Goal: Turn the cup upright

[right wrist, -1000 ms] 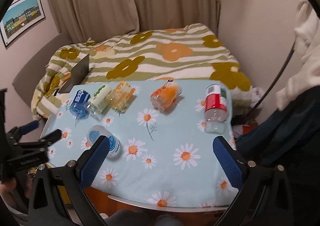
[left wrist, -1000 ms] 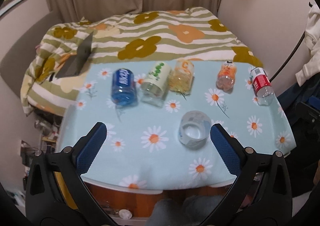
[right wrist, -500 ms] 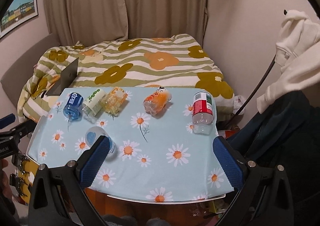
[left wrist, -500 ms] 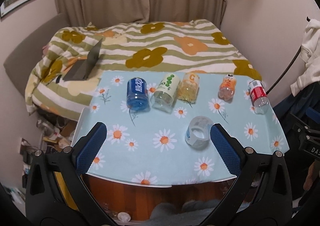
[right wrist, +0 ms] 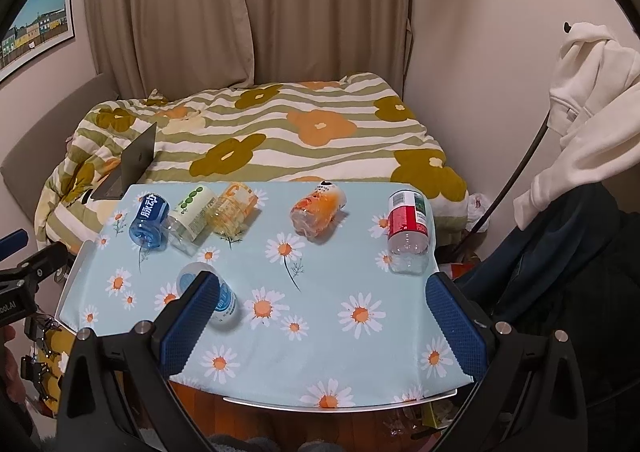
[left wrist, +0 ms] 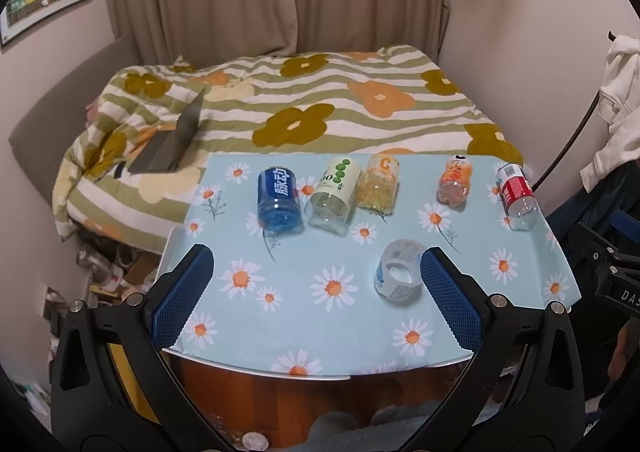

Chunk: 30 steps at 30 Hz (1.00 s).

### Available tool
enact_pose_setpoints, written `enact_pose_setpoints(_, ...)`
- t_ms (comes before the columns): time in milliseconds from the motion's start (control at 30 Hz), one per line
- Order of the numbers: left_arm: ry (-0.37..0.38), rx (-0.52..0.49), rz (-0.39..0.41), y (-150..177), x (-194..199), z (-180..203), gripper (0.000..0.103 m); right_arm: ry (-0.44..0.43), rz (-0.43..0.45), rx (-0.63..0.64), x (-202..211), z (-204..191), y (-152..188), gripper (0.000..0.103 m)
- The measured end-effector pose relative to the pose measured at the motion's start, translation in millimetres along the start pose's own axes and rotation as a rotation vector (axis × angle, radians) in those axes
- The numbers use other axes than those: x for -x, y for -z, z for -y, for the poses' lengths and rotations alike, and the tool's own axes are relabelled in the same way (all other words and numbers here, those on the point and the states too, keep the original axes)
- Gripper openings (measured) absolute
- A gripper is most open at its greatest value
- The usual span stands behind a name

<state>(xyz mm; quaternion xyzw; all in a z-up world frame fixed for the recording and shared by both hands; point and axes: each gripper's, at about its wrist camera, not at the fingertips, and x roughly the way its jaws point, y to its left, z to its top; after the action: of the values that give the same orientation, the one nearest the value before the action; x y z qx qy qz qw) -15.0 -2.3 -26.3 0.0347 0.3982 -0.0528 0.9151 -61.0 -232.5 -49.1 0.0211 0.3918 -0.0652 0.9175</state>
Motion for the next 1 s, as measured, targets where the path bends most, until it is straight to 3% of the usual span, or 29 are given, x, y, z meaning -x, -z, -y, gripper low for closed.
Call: enact_pose_setpoints(1000, -0.001, -0.005, 0.006, -5.3, 1.4, -3.7, 0.103, 0.003, 0.003, 0.000, 0.1, 1.3, -1.6, 0.103)
